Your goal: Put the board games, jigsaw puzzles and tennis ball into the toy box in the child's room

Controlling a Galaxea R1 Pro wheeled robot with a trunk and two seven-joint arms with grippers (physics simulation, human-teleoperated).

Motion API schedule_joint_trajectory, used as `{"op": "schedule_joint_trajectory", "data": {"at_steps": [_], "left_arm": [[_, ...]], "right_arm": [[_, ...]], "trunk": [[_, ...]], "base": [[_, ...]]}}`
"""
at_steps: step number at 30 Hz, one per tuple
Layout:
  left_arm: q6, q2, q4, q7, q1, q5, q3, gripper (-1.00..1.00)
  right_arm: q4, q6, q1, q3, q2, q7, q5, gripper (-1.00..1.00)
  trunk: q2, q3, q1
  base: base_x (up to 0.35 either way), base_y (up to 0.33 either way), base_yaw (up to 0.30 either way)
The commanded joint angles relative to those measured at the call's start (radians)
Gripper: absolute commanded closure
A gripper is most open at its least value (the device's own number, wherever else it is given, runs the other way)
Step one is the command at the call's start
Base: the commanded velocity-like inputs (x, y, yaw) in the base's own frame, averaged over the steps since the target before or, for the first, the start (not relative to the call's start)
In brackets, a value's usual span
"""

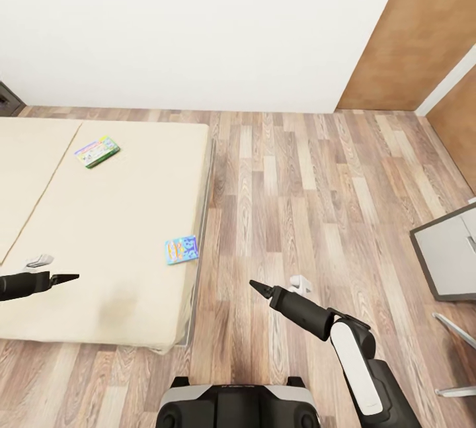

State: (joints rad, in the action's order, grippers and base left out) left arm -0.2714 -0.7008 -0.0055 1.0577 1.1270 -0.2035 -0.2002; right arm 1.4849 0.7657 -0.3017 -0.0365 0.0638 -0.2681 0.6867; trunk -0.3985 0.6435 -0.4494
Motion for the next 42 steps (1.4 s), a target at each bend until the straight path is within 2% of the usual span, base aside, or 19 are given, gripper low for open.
{"op": "schedule_joint_trajectory", "data": {"at_steps": [1, 42], "left_arm": [[-0.009, 0.000, -0.001, 0.004, 0.000, -0.008, -0.008, -1.00], [-0.010, 0.000, -0.001, 0.002, 0.000, -0.008, -0.008, -1.00]], "right_arm": [[0.000, 0.005, 0.000, 0.001, 0.001, -0.003, -0.002, -1.00], [-0.003, 0.004, 0.000, 0.000, 0.005, -0.002, -0.003, -1.00]], "trunk": [[-0.002, 0.000, -0.001], [-0.002, -0.069, -0.001]], "base": [[0.000, 0.000, 0.000], [0.000, 0.000, 0.000]]}}
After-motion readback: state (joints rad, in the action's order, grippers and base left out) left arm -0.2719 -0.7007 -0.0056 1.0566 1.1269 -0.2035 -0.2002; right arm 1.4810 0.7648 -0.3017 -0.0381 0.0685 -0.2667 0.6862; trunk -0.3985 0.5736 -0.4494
